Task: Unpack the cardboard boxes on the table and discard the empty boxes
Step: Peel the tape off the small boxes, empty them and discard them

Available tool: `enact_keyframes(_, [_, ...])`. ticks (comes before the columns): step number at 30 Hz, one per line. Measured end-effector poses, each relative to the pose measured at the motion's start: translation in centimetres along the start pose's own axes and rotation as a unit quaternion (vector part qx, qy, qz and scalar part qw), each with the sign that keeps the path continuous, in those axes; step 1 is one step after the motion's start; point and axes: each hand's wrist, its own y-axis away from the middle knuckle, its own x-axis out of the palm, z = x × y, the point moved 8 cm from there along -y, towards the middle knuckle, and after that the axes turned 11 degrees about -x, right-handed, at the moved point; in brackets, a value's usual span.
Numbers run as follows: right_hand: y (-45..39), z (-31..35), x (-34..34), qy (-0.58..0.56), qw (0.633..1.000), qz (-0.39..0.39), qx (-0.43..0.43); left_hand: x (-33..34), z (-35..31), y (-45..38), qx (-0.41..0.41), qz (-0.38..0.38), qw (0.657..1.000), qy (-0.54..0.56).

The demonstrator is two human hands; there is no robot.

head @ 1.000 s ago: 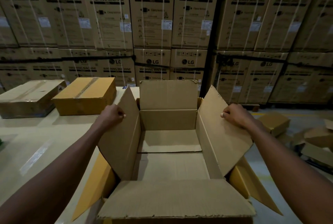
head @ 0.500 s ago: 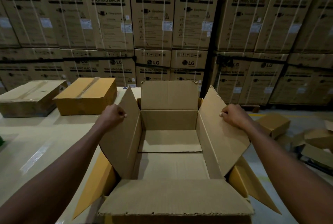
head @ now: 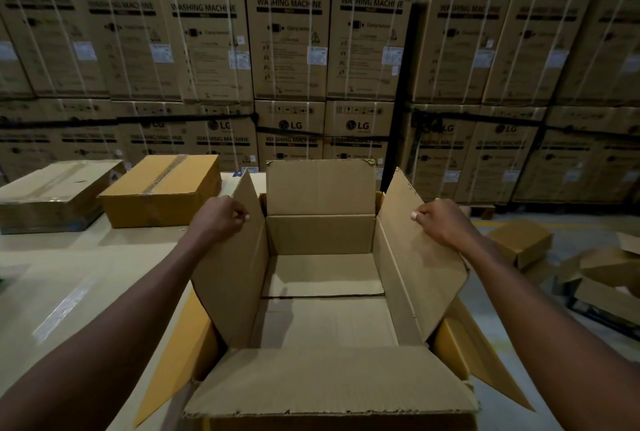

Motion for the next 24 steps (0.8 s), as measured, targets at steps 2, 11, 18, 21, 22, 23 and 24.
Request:
enact_keyframes(2, [0.1,0.2,-0.5,0.015,1.000,-0.014,-0.001,-0.5,-0.3,0.5,0.008,-0.010,1.000,0.004])
enact_keyframes(11, [4.4,4.1,-3.2,-0.092,0.989,-0.111,-0.028,-3.2,-1.9,6.9,0.035,-0.102,0.994,0.032])
enact_keyframes(18, [9.0,10.1,-2.5,-0.226,0.970,-0.071,-0.055,-4.6,-1.8,15.4,-0.023,-0.154,0.980,0.126])
enact_keyframes(21, [10.9,13.1,-1.6,-0.258,0.962,-0.041,-0.076,-5.0,-0.2,19.5,-0.058,-0.170,0.968,0.175])
enact_keyframes(22, [11.5,14.2,-1.2,-0.272,0.958,-0.034,-0.082,-5.2,0.6,20.8,-0.070,-0.177,0.965,0.183])
enact_keyframes(23, [12.2,15.6,-0.8,-0.286,0.954,-0.027,-0.086,-5.3,1.4,22.0,-0.081,-0.185,0.962,0.184])
enact_keyframes(24, [12.8,16.9,-0.1,-0.300,0.950,-0.018,-0.089,-5.4,2.4,23.2,-0.091,-0.188,0.960,0.185])
